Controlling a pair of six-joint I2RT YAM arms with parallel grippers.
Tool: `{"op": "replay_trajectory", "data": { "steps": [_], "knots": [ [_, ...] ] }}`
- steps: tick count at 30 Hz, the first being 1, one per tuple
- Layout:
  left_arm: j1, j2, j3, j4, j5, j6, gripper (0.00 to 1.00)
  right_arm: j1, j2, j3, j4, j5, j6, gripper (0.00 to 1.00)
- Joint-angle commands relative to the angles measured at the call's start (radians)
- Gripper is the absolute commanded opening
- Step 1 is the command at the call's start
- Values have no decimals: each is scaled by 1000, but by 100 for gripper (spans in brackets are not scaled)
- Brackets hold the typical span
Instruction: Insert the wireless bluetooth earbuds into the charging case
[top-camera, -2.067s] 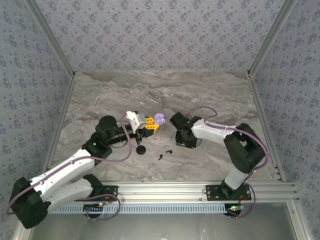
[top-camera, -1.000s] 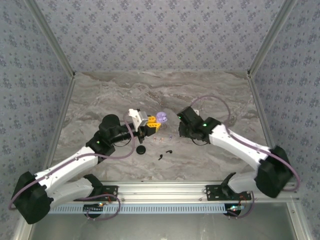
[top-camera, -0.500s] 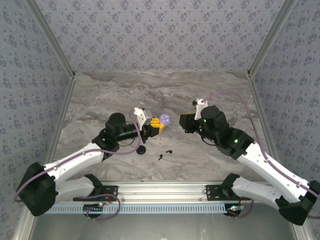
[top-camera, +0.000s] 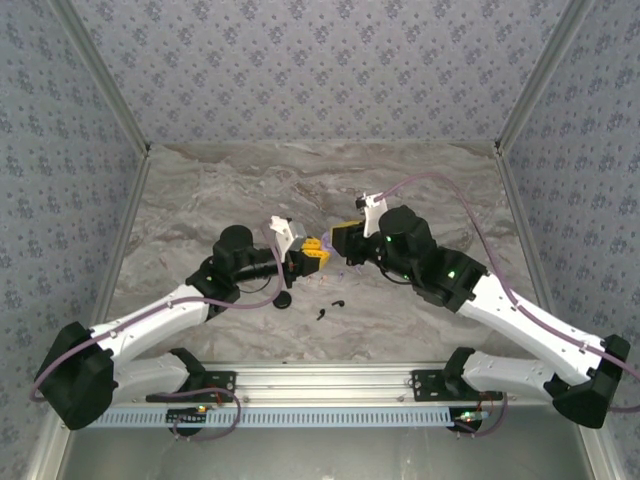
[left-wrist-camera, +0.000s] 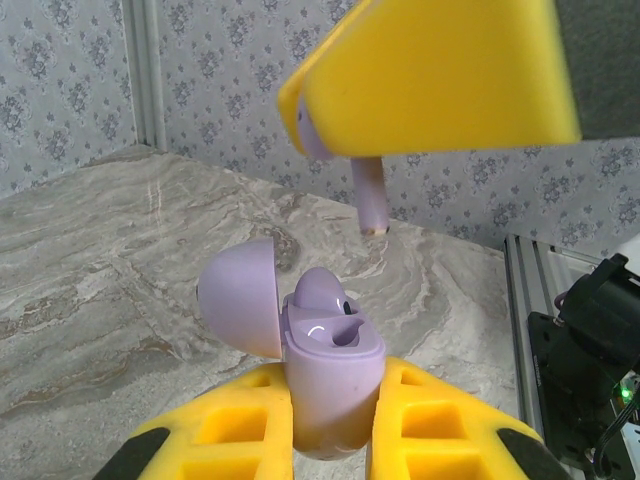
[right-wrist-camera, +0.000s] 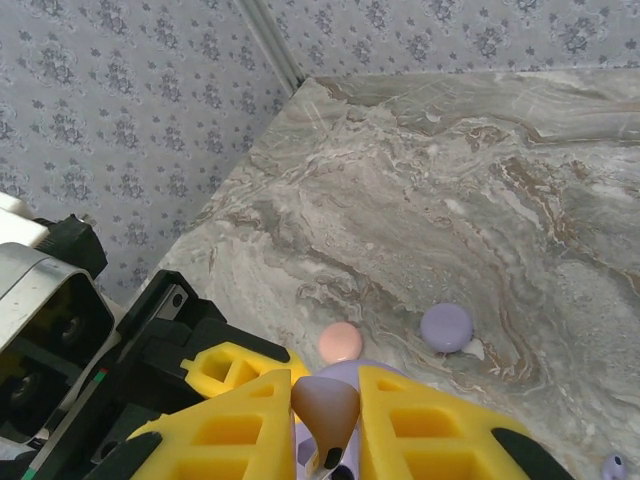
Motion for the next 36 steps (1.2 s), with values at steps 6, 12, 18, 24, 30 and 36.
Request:
{"op": "replay_trajectory", "data": {
  "steps": [6,12,18,24,30,36],
  "knots": [
    [-3,-10,9,55,3,-15,0,24,32,20,18,17,-7,21],
    [-3,-23,5,58,-5,-18,0,28,25,6,-6,36,-2,21],
    [-3,-37,1,56,-11,-18,0,29,21,-8,-21,49,-3,21],
    [-3,-40,3,61,-10,-22,0,29,30,-9,-18,47,-4,21],
    [-3,-40,7,70,-10,-31,0,28,40,-10,-13,26,-8,21],
    [-2,-40,9,81,-14,-38,0,29,40,-13,-4,-12,-15,21]
  ]
}}
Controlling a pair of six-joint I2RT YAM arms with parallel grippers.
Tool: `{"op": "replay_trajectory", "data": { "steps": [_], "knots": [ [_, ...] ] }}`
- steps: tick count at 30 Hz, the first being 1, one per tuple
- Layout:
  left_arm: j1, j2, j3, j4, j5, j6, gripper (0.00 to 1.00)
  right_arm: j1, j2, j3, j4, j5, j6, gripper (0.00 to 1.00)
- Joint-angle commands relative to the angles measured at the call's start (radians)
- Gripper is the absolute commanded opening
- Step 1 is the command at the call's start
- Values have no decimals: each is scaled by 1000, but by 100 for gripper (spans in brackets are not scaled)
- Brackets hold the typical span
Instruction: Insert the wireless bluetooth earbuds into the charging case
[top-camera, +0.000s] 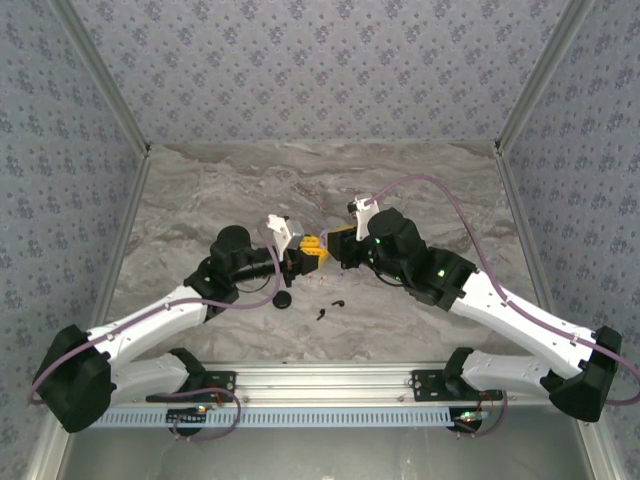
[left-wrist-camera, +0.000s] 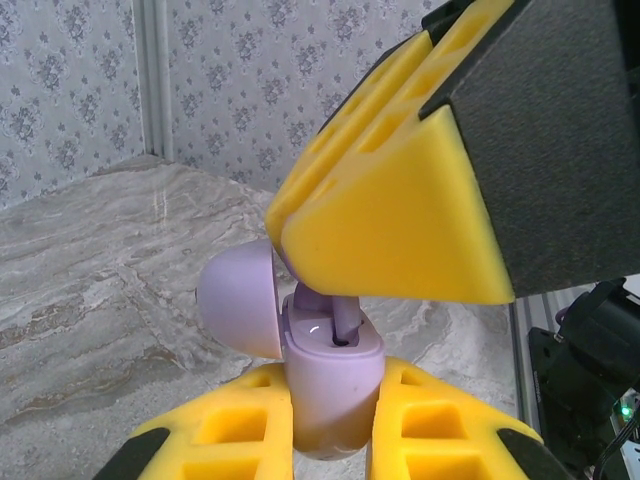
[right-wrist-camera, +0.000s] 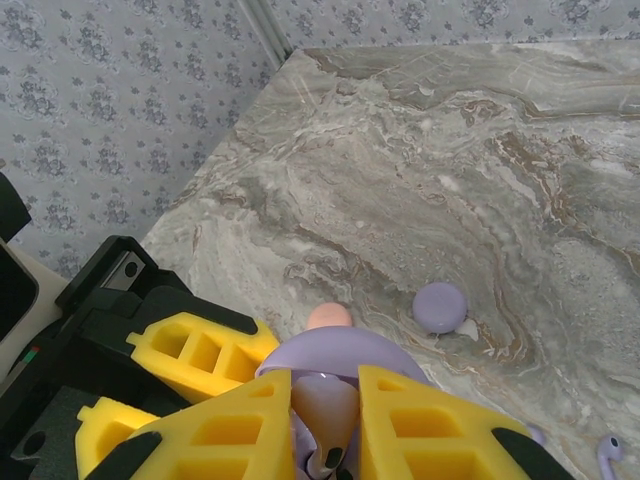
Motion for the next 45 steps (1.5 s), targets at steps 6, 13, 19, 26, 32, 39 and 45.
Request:
{"op": "replay_trajectory", "data": {
  "steps": [6,13,19,26,32,39,45],
  "knots": [
    [-3,-20,15,78,3,-17,0,7,12,-8,32,-88,-26,22],
    [-3,-20,20,84,9,-25,0,3,20,60,-21,-110,-40,34],
    [-2,-27,19,111,12,-44,0,-47,-38,156,-127,-126,-49,59],
    [-3,-35,18,179,18,-90,0,-188,-165,58,-81,-296,-15,97],
    [-3,-19,41,230,60,-136,0,-290,-168,-40,38,-557,48,100],
    [-3,-16,46,253,74,-149,0,-281,-106,-90,215,-654,102,100],
    [-3,-13,56,222,101,-138,0,-254,-56,-76,318,-691,102,100]
  ]
}}
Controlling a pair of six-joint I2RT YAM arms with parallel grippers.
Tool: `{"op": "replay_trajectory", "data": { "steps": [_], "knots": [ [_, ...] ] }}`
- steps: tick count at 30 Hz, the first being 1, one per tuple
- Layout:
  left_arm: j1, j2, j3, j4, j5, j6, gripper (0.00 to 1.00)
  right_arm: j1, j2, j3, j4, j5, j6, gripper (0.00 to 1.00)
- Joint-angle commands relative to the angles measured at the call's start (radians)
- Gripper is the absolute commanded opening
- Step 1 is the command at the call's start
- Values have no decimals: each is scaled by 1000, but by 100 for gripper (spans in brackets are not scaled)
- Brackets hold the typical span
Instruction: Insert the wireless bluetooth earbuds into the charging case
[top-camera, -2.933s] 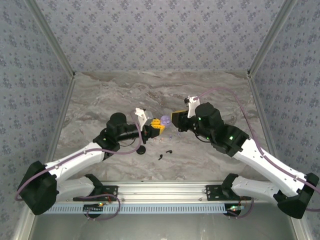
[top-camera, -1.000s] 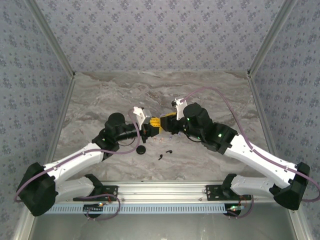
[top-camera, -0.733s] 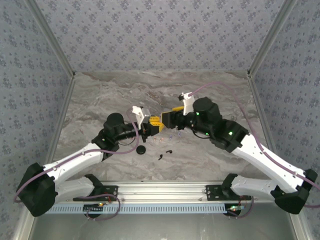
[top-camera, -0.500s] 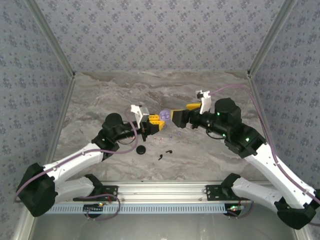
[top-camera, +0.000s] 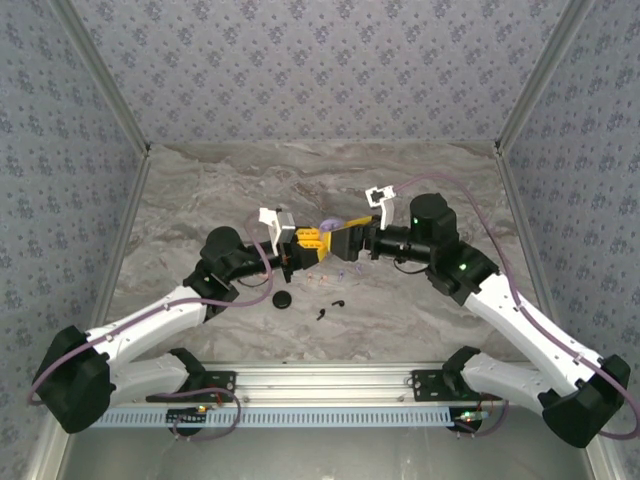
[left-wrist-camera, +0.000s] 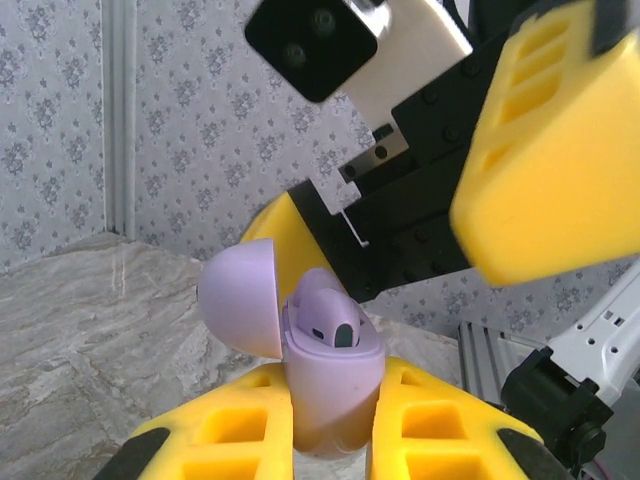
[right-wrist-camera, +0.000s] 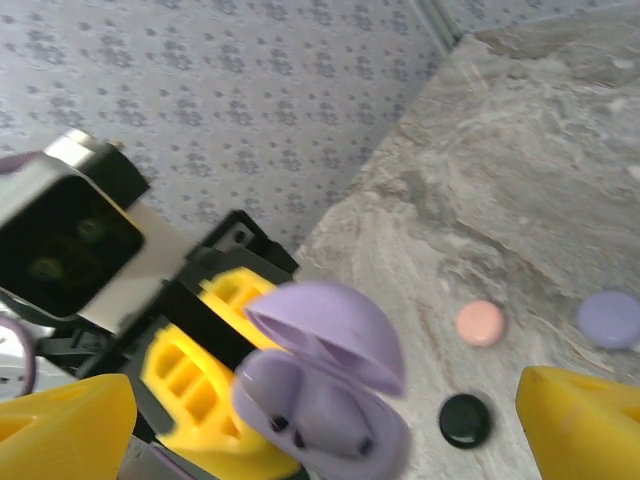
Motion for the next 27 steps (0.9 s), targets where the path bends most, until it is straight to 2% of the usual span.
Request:
{"op": "replay_trajectory", "data": {
  "steps": [1,9,20,23,27],
  "knots": [
    [-5,-8,53,22,40,0,0,19,22,19,124,-65,15,100],
    [-5,-9,53,-5,29,11,0,34,9,41,126,-89,-13,99],
    [-4,3,54,-21,13,16,0,42,-107,-42,89,-12,-41,95],
    [-5,5,56,-21,10,15,0,42,-113,-24,0,48,-68,97],
    [-4,6,60,-46,-29,8,0,41,-135,39,-192,245,-131,99]
  ]
}}
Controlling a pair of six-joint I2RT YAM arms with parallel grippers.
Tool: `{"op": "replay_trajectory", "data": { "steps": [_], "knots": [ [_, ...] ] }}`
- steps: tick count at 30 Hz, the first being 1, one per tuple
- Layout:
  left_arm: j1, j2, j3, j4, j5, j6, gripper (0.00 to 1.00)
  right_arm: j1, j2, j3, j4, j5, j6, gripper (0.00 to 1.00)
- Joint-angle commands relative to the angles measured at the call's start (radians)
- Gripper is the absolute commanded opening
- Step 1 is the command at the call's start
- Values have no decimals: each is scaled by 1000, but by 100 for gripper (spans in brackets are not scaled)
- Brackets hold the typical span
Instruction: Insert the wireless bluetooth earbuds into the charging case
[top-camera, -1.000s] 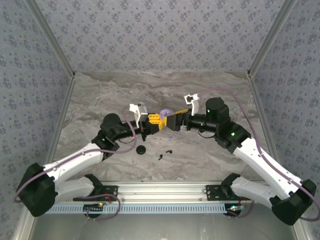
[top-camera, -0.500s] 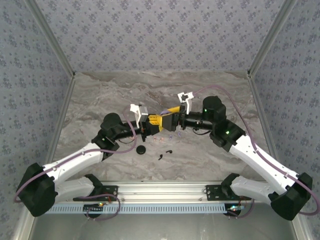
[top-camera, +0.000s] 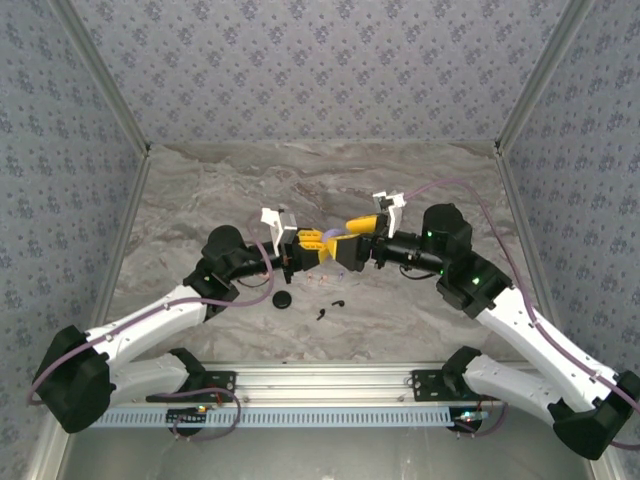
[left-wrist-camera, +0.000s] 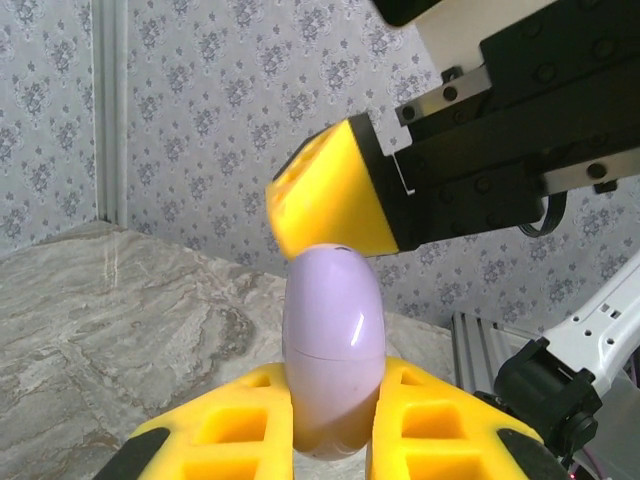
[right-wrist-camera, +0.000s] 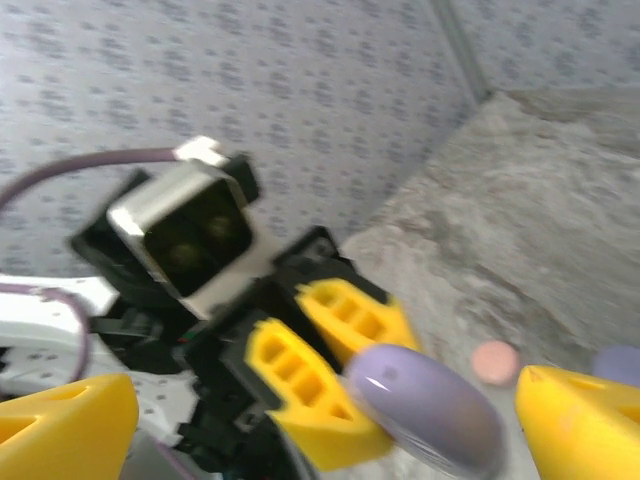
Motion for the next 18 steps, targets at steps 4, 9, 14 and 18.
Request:
{"op": "replay_trajectory", "data": {
  "steps": [4,9,14,18],
  "knots": [
    [30,38,89,-128,-65,-10,0,-1,-50,85,-273,341,-73,100],
    [139,138,131,-198,-55,-120,0,-7,-49,111,-410,539,2,100],
    [250,280,236,-367,-43,-181,0,-44,-49,92,-539,637,73,100],
    [338,416,306,-453,-14,-253,0,-81,-53,49,-520,596,97,100]
  ]
}}
